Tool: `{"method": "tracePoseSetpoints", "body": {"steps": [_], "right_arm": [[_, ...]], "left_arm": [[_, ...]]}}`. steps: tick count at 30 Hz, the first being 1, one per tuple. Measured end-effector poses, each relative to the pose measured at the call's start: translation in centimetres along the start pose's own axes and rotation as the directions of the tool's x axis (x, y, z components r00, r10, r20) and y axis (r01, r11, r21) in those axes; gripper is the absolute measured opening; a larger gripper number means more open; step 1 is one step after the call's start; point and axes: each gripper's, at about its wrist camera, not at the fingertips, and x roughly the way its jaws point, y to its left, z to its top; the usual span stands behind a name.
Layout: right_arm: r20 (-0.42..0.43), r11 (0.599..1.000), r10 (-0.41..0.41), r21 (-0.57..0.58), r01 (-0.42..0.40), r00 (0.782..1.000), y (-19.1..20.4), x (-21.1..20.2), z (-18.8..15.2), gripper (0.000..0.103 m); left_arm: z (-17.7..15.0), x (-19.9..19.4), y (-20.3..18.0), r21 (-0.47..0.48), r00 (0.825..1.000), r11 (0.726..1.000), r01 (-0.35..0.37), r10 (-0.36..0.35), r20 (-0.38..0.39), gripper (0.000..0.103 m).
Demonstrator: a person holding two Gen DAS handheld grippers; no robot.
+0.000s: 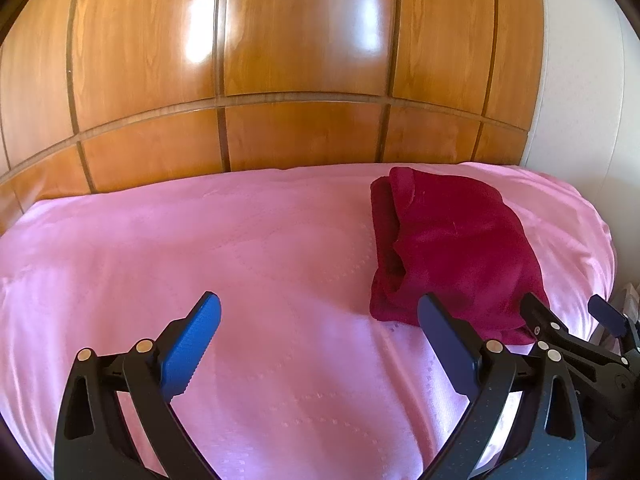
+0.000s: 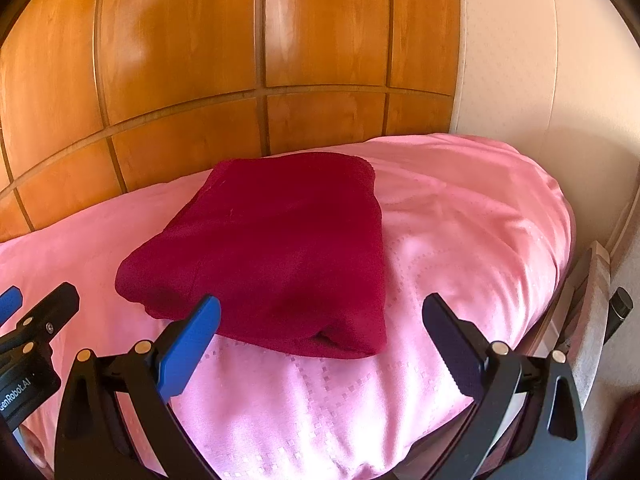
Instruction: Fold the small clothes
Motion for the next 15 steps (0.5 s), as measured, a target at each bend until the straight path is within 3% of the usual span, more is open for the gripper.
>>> {"method": "tracePoseSetpoints", "body": {"steps": [15], "right_arm": [[-0.005, 1.000, 0.003, 0.003, -0.003, 1.000, -0.11, 0.14, -0.01, 0.101]], "left_arm": [[-0.17, 0.19, 0.42, -0.005, 1.000, 1.000, -0.002, 0.001, -0.010, 0.098]]}}
